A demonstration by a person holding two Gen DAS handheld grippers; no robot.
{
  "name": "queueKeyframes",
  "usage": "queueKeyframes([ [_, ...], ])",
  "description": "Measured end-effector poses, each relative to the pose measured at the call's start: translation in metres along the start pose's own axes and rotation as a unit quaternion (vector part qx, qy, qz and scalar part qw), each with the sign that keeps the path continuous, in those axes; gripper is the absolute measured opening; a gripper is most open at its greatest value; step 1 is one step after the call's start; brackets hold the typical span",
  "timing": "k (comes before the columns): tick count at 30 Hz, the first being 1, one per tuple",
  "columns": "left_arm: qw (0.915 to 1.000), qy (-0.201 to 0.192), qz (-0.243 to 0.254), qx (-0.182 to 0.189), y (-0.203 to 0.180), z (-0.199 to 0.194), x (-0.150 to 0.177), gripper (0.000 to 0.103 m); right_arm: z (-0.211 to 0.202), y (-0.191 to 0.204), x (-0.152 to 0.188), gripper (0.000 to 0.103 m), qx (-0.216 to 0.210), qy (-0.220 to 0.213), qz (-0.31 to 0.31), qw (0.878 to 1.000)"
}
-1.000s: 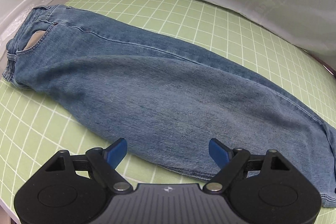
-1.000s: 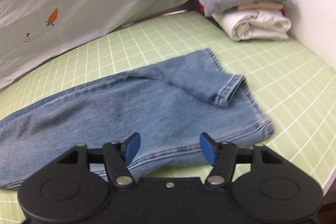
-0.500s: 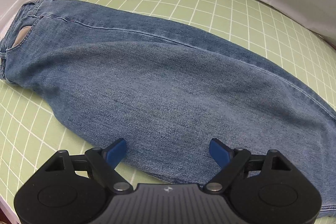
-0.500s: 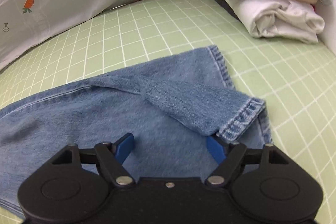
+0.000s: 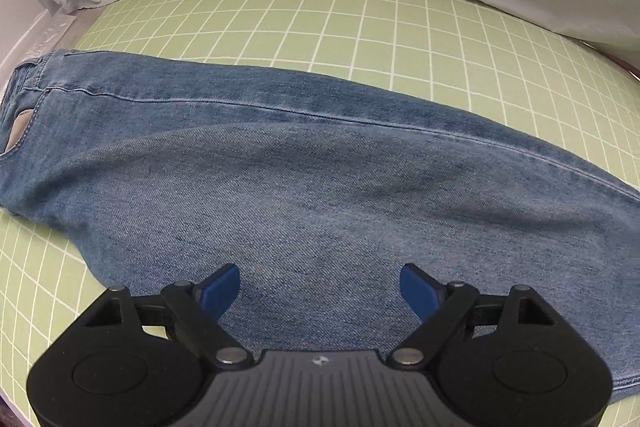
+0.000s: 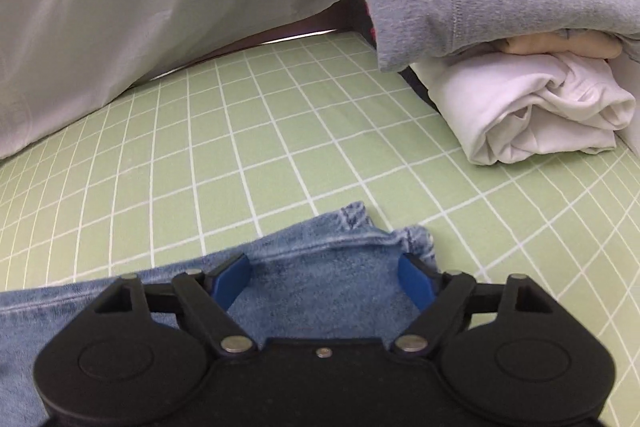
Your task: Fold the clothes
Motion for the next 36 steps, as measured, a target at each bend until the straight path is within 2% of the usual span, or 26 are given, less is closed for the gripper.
queueKeyframes([
  [3,0.9999,-0.008,0.000,-0.006,0.001,-0.010,0.004,0.087,-0.019,-0.002,0.023,0.097,0.005,0.012,0.011,1.000],
  [9,0.9992,-0.040,-0.006,-0.005,0.007,-0.042,0.024,0.088,-0.068,0.007,0.071,0.102,-0.041,0.039,-0.022,0.998],
  [14,0.9984,-0.052,-0.023,0.003,0.015,-0.063,0.056,0.088,-0.097,0.019,0.103,0.103,-0.058,0.057,-0.058,0.995],
  [20,0.9982,-0.046,-0.038,0.003,0.032,-0.078,0.104,0.088,-0.120,0.025,0.145,0.103,-0.075,0.086,-0.082,0.990],
  [24,0.9964,-0.043,-0.073,0.000,0.060,-0.085,0.124,0.088,-0.131,0.031,0.167,0.103,-0.077,0.110,-0.084,0.987],
  [31,0.9949,-0.045,-0.090,0.007,0.105,-0.086,0.138,0.089,-0.155,0.058,0.186,0.103,-0.069,0.103,-0.083,0.989],
  [36,0.9919,-0.058,-0.112,0.009,0.153,-0.084,0.138,0.091,-0.167,0.091,0.199,0.103,-0.068,0.104,-0.077,0.989],
])
Point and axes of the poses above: each gripper's, at about its wrist camera, not at the fingertips, and z roughly the way its jaws point, y to its left, x to its underside, the point moved 5 cm from there along z, roughly the way its jaws point, and after that the axes turned 12 degrees about z, right-handed, at the moved point
